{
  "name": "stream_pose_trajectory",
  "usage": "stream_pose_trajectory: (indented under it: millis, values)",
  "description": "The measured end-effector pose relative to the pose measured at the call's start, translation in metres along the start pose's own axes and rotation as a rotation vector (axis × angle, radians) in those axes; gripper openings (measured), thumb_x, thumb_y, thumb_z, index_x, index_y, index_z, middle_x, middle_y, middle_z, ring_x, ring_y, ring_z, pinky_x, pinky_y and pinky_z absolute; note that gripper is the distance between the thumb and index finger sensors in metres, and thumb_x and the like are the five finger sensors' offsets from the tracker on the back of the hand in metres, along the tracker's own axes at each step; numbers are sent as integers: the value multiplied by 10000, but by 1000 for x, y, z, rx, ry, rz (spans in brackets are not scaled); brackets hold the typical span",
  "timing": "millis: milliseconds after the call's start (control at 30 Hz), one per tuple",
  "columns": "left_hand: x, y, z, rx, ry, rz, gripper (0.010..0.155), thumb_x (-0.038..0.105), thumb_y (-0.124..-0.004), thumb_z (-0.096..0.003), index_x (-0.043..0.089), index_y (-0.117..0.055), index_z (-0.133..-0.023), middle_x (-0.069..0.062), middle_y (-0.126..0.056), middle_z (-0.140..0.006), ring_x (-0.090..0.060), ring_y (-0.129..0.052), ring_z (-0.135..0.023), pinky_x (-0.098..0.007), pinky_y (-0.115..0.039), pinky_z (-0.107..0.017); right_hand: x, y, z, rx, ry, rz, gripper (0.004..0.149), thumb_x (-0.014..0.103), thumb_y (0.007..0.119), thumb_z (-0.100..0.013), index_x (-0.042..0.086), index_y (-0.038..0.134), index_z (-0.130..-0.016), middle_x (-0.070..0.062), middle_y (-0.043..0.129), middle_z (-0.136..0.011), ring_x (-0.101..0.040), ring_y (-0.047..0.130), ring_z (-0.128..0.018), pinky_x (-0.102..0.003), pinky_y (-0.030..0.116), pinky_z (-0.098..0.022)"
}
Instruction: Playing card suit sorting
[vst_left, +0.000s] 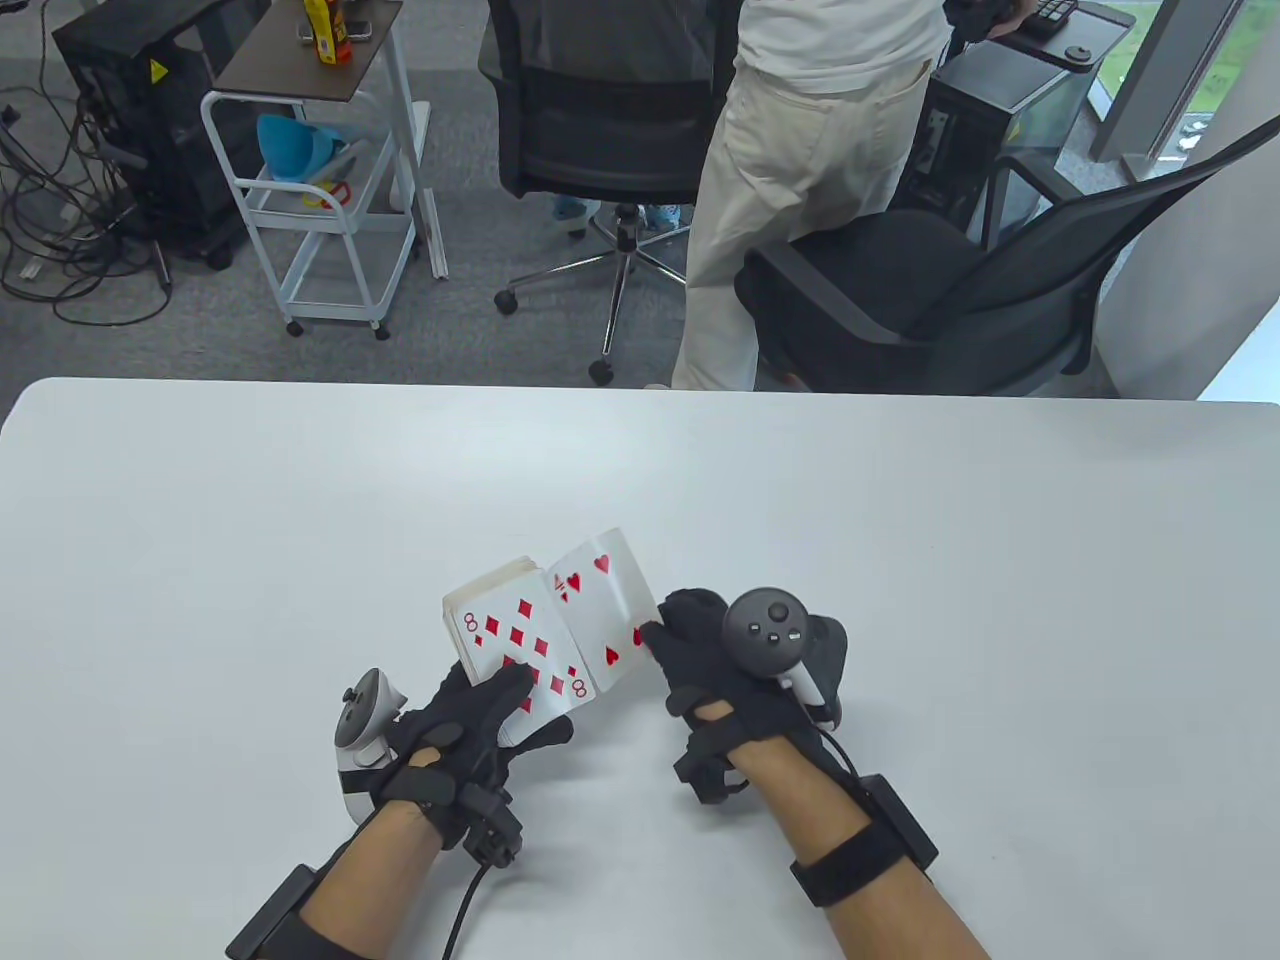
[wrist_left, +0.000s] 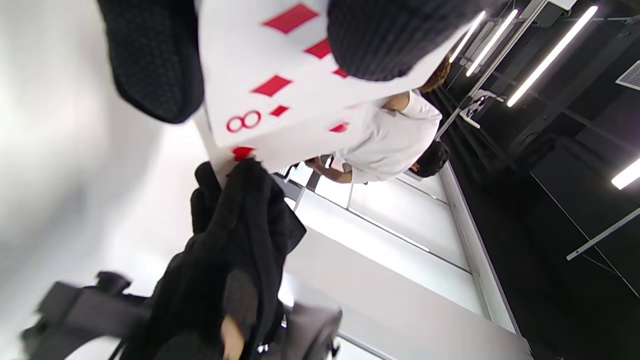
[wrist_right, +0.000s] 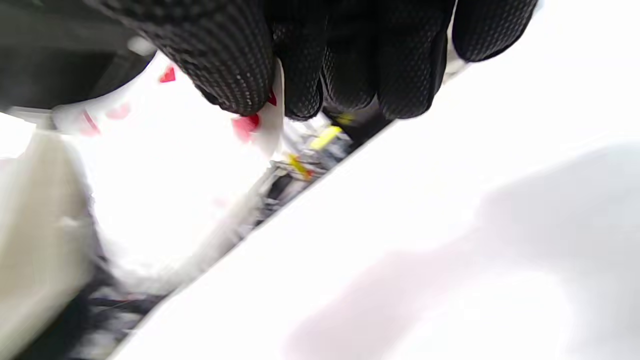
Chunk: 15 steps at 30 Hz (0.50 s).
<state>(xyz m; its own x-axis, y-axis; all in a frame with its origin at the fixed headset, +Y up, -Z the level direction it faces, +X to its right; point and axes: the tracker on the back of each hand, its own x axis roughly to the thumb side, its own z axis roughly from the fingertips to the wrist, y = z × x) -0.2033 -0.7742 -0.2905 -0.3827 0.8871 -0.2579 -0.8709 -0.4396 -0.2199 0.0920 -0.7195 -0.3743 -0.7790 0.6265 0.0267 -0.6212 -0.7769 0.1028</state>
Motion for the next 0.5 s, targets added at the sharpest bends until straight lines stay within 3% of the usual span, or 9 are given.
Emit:
stream_pose_trajectory:
  millis: [133, 233, 500]
  values:
    - [1, -4, 1, -11, -13, -1, 690, 395, -820, -537, 238, -418, -1075, -64, -621, -1088, -355, -784, -957, -450, -938, -534, -11, 12, -46, 22, 168, 337, 365, 332, 848, -541, 106, 839, -828, -196, 637, -1034, -496, 591, -947, -701, 426, -686]
    - [1, -9, 4, -35, -13, -27, 685, 394, -823, -537, 223, -432, -1073, -69, -633, -1082, -355, -796, -949, -449, -941, -527, -9, 22, -67, -3, 212, 530, 376, 341, 863, -533, 86, 842, -810, -188, 645, -1026, -490, 589, -947, -702, 410, -689]
    - [-1, -14, 8, -52, -5, -45, 680, 394, -828, -536, 193, -451, -1065, -79, -639, -1077, -356, -798, -948, -451, -940, -529, -11, 26, -92, -33, 301, 735, 432, 421, 898, -499, 125, 802, -799, -170, 664, -1011, -475, 618, -933, -685, 432, -692]
